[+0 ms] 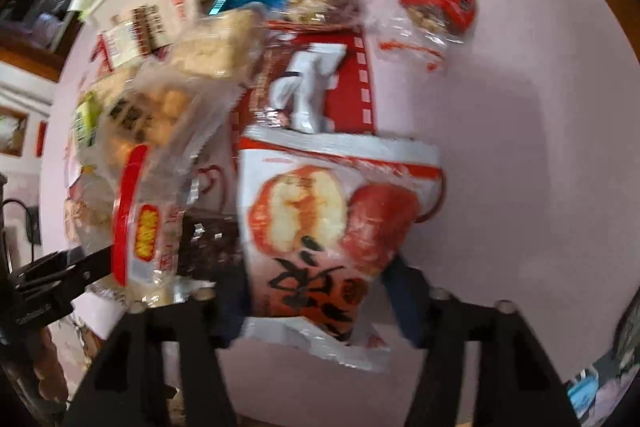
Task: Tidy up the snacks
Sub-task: 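Lift and carry both held snacks over the white tray with both tools, then open both tools to drop the snacks into the white tray, then move both open tools back over the snack pile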
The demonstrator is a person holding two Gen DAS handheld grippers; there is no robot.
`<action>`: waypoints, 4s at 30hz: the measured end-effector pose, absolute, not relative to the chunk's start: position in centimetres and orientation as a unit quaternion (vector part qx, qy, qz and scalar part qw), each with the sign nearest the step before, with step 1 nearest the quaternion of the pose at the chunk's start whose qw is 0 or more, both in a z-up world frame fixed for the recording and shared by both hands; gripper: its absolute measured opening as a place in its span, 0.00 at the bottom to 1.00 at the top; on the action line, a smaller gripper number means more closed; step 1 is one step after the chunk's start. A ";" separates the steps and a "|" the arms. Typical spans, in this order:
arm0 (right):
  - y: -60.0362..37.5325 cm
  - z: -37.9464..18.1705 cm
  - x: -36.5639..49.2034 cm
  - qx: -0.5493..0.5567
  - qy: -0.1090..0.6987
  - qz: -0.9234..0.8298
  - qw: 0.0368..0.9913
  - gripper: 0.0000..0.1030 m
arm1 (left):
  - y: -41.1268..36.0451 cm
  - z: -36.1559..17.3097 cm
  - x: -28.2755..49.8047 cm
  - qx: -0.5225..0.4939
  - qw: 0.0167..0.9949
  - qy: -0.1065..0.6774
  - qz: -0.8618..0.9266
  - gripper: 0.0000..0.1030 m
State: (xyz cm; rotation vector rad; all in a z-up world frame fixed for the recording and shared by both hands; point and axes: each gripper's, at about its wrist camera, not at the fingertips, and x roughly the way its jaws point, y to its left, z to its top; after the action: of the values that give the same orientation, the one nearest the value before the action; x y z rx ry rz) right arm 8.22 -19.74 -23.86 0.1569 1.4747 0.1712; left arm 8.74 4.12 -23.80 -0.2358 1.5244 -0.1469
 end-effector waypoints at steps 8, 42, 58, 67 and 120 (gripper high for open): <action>-19.4 -22.5 6.9 0.068 0.656 0.084 0.747 0.42 | 3.4 -20.5 6.4 -0.094 0.733 0.672 -0.052 0.36; -18.9 -4.8 11.3 0.068 0.475 0.132 0.868 0.42 | 3.0 5.8 7.8 -0.016 0.917 0.396 -0.039 0.28; -15.2 -5.1 30.1 0.088 0.439 0.012 0.894 0.43 | 3.2 0.5 28.2 0.017 0.920 0.389 -0.048 0.29; -12.2 -10.9 32.7 0.041 0.497 0.007 0.867 0.51 | 2.3 -6.4 32.7 0.073 0.902 0.423 -0.042 0.35; -15.7 1.5 6.6 0.005 0.291 0.115 0.950 1.00 | 5.2 2.4 5.3 -0.009 0.941 0.335 -0.037 0.99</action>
State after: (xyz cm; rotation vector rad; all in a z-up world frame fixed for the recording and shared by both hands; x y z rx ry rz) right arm 6.60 -15.65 1.46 0.0106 0.5916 0.2341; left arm 5.28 5.17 2.44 -0.0175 0.6836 -0.0750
